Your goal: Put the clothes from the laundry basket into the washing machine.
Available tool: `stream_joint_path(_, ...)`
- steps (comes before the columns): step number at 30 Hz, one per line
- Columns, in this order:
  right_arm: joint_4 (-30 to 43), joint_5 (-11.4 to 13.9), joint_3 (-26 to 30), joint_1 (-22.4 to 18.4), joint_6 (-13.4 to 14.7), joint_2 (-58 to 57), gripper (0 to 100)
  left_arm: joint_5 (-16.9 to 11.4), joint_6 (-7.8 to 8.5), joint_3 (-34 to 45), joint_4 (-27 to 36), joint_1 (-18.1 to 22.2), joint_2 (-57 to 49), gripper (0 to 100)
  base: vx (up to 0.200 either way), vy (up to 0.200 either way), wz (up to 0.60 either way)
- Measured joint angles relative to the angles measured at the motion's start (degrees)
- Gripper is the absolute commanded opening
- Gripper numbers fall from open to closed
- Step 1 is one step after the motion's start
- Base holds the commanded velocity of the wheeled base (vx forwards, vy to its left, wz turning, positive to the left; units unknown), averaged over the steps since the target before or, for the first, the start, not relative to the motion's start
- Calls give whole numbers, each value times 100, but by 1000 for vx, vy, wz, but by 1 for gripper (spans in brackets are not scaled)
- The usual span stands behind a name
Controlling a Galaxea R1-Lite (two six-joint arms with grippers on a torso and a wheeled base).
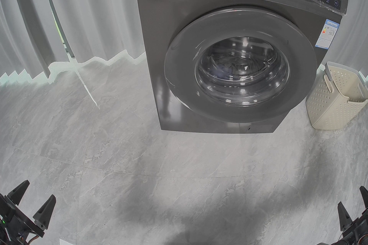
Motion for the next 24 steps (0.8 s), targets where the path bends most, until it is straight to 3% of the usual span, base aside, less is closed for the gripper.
stream_joint_path(12, 7, 2, 0, -2, 0, 0, 100, -1003, 244, -2, 1497, 1369, -1659, 100, 0, 0, 0)
stream_joint_path(14, 5, 2, 0, -2, 0, 0, 100, -965, 306, -2, 1536, 1458, -1797, 100, 0, 0, 0)
stream_joint_path(19, 2, 2, 0, -2, 0, 0, 100, -502, 558, -2, 1665, 1553, -1963, 100, 0, 0, 0)
stream_joint_path(24, 0, 2, 0, -5, 4, 0, 100, -555, 627, -2, 1708, 1336, -2042, 100, 0, 0, 0)
